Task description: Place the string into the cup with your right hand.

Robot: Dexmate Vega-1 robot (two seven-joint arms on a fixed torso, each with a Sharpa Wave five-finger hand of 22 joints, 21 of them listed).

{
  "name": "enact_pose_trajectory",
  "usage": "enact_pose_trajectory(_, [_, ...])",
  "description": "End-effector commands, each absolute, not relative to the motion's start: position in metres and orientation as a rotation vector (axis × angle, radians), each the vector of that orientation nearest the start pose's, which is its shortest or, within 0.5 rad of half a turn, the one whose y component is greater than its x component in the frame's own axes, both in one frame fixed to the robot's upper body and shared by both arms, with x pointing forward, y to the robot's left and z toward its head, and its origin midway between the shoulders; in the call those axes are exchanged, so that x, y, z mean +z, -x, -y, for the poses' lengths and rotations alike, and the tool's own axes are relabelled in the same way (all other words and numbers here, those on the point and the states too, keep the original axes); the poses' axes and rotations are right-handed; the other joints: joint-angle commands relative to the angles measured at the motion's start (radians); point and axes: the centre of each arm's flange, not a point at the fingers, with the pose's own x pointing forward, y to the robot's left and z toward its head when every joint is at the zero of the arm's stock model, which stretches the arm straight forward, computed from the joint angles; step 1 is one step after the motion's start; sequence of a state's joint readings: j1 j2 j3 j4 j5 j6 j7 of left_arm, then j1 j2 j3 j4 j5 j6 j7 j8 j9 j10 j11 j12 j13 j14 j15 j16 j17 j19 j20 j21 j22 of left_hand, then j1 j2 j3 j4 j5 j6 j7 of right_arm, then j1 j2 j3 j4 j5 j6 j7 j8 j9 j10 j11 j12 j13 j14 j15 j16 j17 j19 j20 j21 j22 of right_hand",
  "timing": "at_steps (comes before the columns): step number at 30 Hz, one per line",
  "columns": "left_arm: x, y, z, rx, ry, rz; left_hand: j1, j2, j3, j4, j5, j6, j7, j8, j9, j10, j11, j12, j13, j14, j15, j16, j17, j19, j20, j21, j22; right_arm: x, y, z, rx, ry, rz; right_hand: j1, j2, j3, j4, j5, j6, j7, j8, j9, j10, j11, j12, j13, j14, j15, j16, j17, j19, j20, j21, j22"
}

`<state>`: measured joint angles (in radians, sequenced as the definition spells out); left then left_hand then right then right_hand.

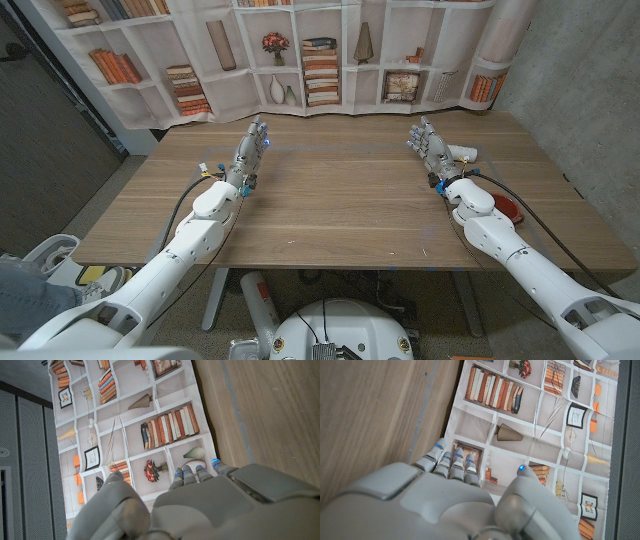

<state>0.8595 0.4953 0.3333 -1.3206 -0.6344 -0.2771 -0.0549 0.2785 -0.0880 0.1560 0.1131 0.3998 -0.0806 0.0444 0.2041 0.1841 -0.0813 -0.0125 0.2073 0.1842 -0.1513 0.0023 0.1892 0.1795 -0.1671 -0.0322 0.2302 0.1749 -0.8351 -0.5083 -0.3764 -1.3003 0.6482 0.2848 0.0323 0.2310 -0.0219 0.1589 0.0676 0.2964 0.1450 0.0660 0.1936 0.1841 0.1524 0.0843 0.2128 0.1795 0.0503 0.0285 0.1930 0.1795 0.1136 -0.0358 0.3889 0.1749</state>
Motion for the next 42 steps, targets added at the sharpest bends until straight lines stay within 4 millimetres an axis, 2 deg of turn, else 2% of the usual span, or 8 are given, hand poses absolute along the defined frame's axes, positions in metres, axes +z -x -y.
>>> enact_pose_trajectory(1, [-0.025, -0.643, -0.292, -0.210, 0.066, 0.606, 0.009, 0.001, 0.006, -0.001, 0.006, -0.012, -0.002, 0.002, 0.003, -0.011, 0.001, 0.004, 0.004, -0.014, 0.003, 0.003, 0.002, -0.028, -0.061, 0.003, 0.005, -0.025, -0.653, 0.282, 0.229, -0.029, 0.583, 0.010, 0.000, 0.006, -0.002, 0.004, 0.011, -0.001, 0.008, 0.002, 0.013, -0.001, 0.006, 0.002, 0.011, -0.003, 0.005, 0.005, 0.012, -0.036, 0.004, 0.004])
enact_pose_trajectory(22, [-0.015, -0.637, -0.285, -0.212, 0.031, 0.617, 0.015, 0.005, 0.004, -0.004, 0.009, -0.012, -0.003, 0.000, 0.003, -0.008, 0.003, 0.004, 0.004, -0.015, 0.005, 0.001, 0.002, -0.032, -0.051, -0.004, 0.005, -0.013, -0.645, 0.289, 0.223, -0.023, 0.639, 0.020, 0.006, 0.008, -0.009, 0.002, 0.021, -0.006, 0.009, 0.002, 0.026, -0.003, 0.009, 0.003, 0.026, -0.006, 0.006, 0.005, 0.023, -0.036, -0.002, 0.005])
enact_pose_trajectory(42, [-0.020, -0.632, -0.277, -0.210, 0.040, 0.623, 0.024, 0.015, 0.003, -0.007, 0.013, 0.000, -0.004, 0.003, 0.003, 0.003, -0.004, 0.006, 0.004, -0.007, 0.003, 0.002, 0.002, -0.030, -0.045, -0.008, 0.006, -0.006, -0.640, 0.294, 0.240, -0.006, 0.654, 0.031, 0.013, 0.012, -0.017, -0.001, 0.033, -0.011, 0.011, 0.003, 0.046, -0.008, 0.013, 0.003, 0.044, -0.009, 0.009, 0.005, 0.038, -0.036, -0.006, 0.005])
